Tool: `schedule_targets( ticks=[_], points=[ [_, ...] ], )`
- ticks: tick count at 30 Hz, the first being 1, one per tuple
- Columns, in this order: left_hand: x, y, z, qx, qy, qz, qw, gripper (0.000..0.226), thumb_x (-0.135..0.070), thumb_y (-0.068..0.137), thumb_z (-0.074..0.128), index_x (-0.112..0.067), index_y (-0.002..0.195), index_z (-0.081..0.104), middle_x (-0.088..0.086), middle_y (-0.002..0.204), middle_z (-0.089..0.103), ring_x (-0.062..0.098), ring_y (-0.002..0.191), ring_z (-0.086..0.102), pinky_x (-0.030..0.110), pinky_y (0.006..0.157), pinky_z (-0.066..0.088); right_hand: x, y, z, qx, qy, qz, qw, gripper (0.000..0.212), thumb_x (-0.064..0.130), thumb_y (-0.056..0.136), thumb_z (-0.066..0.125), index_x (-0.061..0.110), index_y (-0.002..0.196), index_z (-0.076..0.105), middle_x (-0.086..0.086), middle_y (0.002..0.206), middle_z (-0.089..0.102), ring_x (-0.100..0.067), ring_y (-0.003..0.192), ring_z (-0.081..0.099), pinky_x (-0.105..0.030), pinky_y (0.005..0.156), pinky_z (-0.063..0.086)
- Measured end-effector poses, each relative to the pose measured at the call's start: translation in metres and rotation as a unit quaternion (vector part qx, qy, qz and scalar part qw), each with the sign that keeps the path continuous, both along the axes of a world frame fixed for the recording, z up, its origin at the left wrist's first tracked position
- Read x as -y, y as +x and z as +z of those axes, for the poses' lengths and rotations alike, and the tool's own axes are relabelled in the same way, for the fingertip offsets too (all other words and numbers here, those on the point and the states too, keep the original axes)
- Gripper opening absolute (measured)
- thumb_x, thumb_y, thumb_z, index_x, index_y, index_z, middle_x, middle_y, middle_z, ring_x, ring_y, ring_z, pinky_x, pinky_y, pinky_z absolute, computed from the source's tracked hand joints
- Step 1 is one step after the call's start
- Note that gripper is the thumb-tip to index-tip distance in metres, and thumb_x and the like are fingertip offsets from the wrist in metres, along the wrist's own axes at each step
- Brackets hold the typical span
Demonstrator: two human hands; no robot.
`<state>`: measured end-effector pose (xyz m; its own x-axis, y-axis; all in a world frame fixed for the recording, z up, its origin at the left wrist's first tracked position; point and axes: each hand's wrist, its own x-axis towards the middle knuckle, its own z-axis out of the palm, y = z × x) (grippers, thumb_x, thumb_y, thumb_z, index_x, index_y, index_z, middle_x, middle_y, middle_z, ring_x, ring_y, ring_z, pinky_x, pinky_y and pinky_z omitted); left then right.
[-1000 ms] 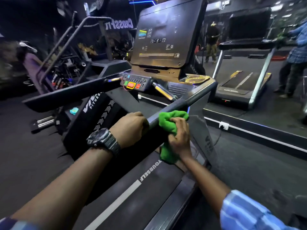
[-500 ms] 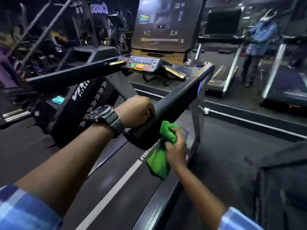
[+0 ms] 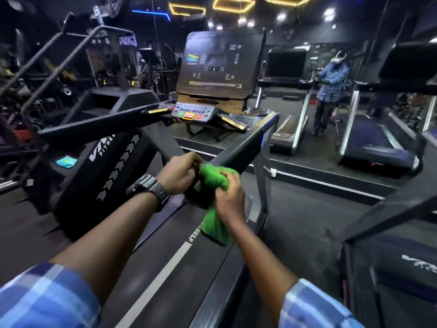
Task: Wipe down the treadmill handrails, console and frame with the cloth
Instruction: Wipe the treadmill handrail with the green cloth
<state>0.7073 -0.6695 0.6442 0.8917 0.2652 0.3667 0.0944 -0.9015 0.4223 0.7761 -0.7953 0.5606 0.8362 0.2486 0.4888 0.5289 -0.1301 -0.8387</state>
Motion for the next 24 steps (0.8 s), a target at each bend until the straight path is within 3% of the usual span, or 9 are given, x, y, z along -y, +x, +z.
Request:
schedule_targets(
  ticks=[2,5,9,11,13,17,21,24],
  points=[
    [0.004,-0.003,-0.002,0.027,-0.018,0.019,0.999,0.031,-0.001,0.079,0.043,-0.008,0.106,0.057,0.014,0.1,0.067,0.03,0.095,0.062,0.032,0.078,0.047,-0.011,-0.01,0.017,0.054,-0.017,0.009,0.998,0.046,0.008,0.063,0.05,0.014,0.106,0.066,-0.005,0.11,0.064,-0.022,0.103,0.054,-0.027,0.091,0.037],
    [0.008,-0.01,-0.006,0.053,-0.125,0.012,0.991,0.043,-0.003,0.073,0.039,-0.004,0.111,0.057,0.012,0.102,0.069,0.028,0.097,0.064,0.041,0.091,0.051,0.002,-0.037,-0.007,0.116,-0.048,0.054,0.991,0.048,0.007,0.06,0.052,0.012,0.106,0.065,-0.005,0.11,0.062,-0.022,0.103,0.053,-0.031,0.091,0.039],
    [0.003,-0.012,-0.015,0.067,-0.233,0.013,0.97,0.05,-0.01,0.065,0.036,-0.009,0.111,0.056,0.012,0.101,0.069,0.027,0.097,0.066,0.047,0.093,0.051,0.012,-0.014,-0.014,0.042,-0.044,0.035,0.998,0.047,0.005,0.061,0.049,0.012,0.104,0.065,-0.006,0.108,0.064,-0.026,0.104,0.059,-0.033,0.094,0.045],
    [0.004,-0.013,-0.017,0.073,-0.219,0.007,0.973,0.05,-0.008,0.068,0.038,-0.008,0.114,0.056,0.01,0.103,0.069,0.024,0.099,0.065,0.046,0.094,0.051,-0.004,0.005,0.016,-0.029,-0.043,-0.013,0.999,0.049,0.009,0.064,0.046,0.013,0.109,0.066,-0.006,0.115,0.064,-0.028,0.109,0.058,-0.029,0.096,0.042],
    [0.0,-0.011,-0.019,0.08,-0.169,0.006,0.982,0.043,-0.001,0.075,0.045,-0.01,0.115,0.057,0.007,0.106,0.069,0.022,0.101,0.065,0.043,0.093,0.051,-0.015,0.003,0.023,0.004,-0.069,-0.02,0.997,0.048,0.013,0.065,0.048,0.015,0.109,0.066,-0.005,0.115,0.065,-0.028,0.108,0.057,-0.028,0.095,0.038],
    [-0.007,-0.009,-0.025,0.079,-0.1,-0.016,0.992,0.046,-0.008,0.077,0.045,-0.015,0.121,0.052,0.004,0.111,0.068,0.025,0.104,0.064,0.039,0.089,0.051,0.007,-0.032,-0.027,0.075,-0.047,0.015,0.996,0.05,0.003,0.061,0.053,0.009,0.109,0.065,-0.006,0.111,0.064,-0.011,0.106,0.053,-0.01,0.096,0.033],
    [-0.007,-0.007,-0.028,0.075,-0.025,-0.013,0.997,0.047,-0.001,0.079,0.049,-0.019,0.122,0.052,-0.002,0.112,0.069,0.021,0.107,0.063,0.036,0.089,0.049,-0.007,0.002,-0.016,-0.067,0.009,-0.058,0.996,0.053,0.011,0.063,0.045,0.014,0.112,0.065,-0.005,0.114,0.065,-0.021,0.109,0.059,-0.03,0.099,0.045],
    [-0.011,-0.007,-0.023,0.053,0.006,-0.029,0.998,0.044,-0.01,0.079,0.049,-0.024,0.121,0.052,0.002,0.111,0.07,0.028,0.106,0.062,0.04,0.087,0.049,-0.026,0.0,0.009,-0.053,0.031,-0.104,0.993,0.049,0.011,0.066,0.047,0.013,0.111,0.064,-0.004,0.114,0.062,-0.017,0.108,0.055,-0.025,0.099,0.041]
  ],
)
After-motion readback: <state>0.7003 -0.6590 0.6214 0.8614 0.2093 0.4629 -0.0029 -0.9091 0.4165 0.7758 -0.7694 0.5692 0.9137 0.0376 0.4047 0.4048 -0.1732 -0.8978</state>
